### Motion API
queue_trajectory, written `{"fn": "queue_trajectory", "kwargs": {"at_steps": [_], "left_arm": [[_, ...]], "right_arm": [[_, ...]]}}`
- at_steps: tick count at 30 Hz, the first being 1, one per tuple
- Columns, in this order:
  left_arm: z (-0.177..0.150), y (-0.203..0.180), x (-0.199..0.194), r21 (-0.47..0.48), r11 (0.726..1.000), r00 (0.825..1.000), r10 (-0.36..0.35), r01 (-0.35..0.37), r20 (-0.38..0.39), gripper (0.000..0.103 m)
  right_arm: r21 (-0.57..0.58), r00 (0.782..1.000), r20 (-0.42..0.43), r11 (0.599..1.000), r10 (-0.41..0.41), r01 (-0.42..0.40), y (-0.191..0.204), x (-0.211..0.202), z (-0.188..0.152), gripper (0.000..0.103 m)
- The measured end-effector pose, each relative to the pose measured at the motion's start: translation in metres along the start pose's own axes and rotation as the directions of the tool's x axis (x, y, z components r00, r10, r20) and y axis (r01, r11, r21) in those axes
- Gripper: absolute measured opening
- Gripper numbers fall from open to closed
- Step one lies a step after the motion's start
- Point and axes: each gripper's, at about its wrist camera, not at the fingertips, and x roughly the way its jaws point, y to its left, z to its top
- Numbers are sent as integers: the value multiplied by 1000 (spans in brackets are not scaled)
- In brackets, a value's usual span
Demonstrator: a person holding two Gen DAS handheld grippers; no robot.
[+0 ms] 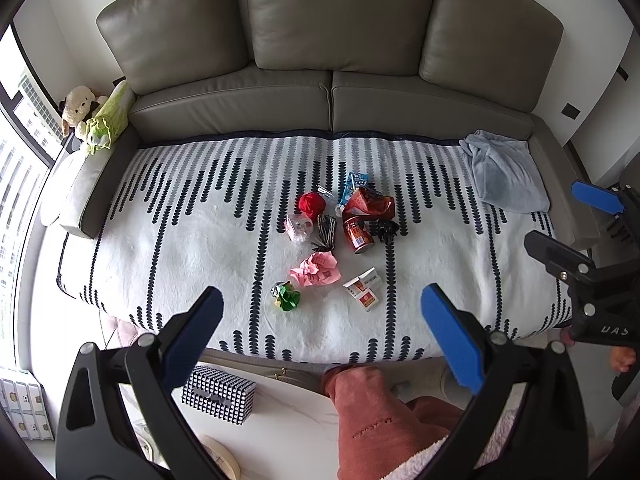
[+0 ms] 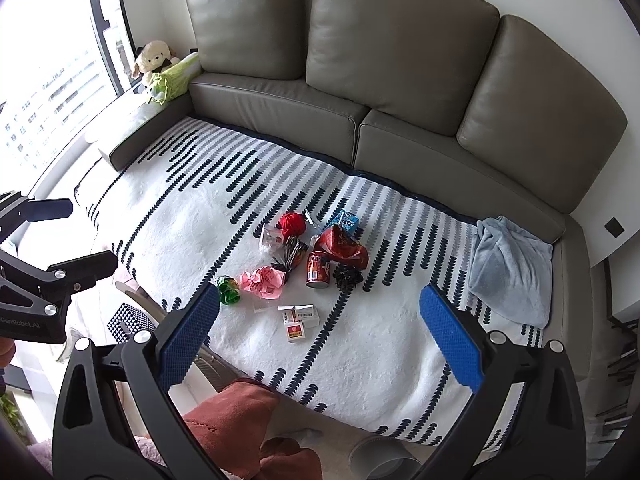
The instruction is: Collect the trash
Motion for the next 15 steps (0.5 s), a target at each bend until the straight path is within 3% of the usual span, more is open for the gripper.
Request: {"fn": "queue_trajectory", "kwargs": {"at_steps": [15], "left_arm": [[-5,-4,2,0,1000,1000,-6,6,-2,99]], "right_arm": [[-18,999,-5,999,36,-36,6,4,-2,97]]}}
